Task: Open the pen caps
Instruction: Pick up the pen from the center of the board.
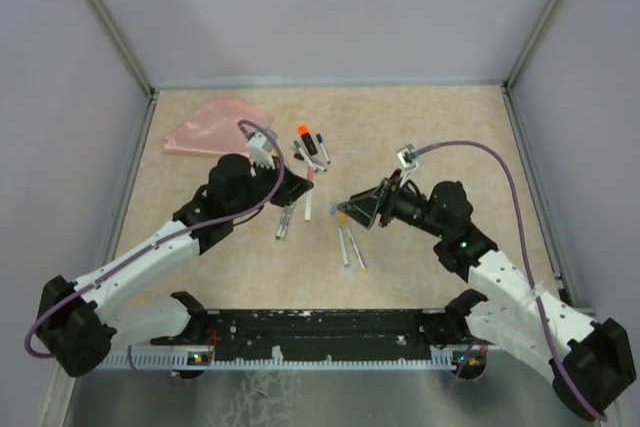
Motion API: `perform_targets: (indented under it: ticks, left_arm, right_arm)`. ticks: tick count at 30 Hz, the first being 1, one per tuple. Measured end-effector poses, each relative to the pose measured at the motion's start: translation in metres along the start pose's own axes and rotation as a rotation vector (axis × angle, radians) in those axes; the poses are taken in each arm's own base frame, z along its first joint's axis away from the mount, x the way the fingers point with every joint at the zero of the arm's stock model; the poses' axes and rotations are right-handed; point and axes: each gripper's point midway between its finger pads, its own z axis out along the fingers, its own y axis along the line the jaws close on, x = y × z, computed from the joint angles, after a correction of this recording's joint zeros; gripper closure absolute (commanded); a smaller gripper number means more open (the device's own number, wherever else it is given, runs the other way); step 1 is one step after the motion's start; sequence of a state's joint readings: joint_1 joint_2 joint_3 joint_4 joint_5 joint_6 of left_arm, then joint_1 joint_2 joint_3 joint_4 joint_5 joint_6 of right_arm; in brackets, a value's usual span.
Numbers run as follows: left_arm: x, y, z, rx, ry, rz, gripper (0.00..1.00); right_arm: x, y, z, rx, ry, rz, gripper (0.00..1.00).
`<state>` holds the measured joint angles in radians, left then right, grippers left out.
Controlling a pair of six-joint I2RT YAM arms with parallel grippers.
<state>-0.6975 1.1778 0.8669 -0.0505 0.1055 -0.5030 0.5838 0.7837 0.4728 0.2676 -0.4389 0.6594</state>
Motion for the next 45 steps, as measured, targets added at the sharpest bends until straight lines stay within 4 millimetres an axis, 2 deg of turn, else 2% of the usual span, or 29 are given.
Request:
perform_targets:
  ticks: [4, 6, 12, 20, 26, 36, 41, 45]
  left_arm:
    - [-0.007, -0.019, -0.026, 0.149, -0.157, -0.075, 1.00]
    - [-0.010, -0.024, -0.030, 0.185, -0.192, -0.096, 1.00]
    - [-0.033, -0.052, -0.041, 0.326, -0.274, -0.153, 1.00]
    - [-0.036, -0.072, -0.042, 0.436, -0.265, -0.191, 1.00]
    - [-0.030, -0.077, -0.037, 0.473, -0.228, -0.214, 1.00]
    - [-0.023, -0.080, -0.031, 0.498, -0.190, -0.240, 1.00]
    - [-0.022, -0.080, -0.030, 0.501, -0.184, -0.242, 0.98]
    - [-0.020, -0.079, -0.028, 0.496, -0.178, -0.246, 0.85]
  right_arm:
    - [-0.017, 0.021, 0.012, -0.071, 0.008, 0.024, 0.36]
    - [-0.020, 0.029, 0.018, -0.094, 0.023, 0.030, 0.36]
    - [-0.009, 0.047, 0.032, -0.124, 0.101, 0.032, 0.36]
    - [0.002, 0.035, 0.038, -0.055, 0.151, 0.042, 0.36]
    - [0.009, 0.028, 0.041, -0.027, 0.175, 0.055, 0.41]
    - [0.012, 0.026, 0.045, -0.022, 0.189, 0.055, 0.62]
    - [0.015, 0.025, 0.047, -0.027, 0.202, 0.058, 0.83]
    - [0.016, 0.027, 0.048, -0.038, 0.207, 0.060, 1.00]
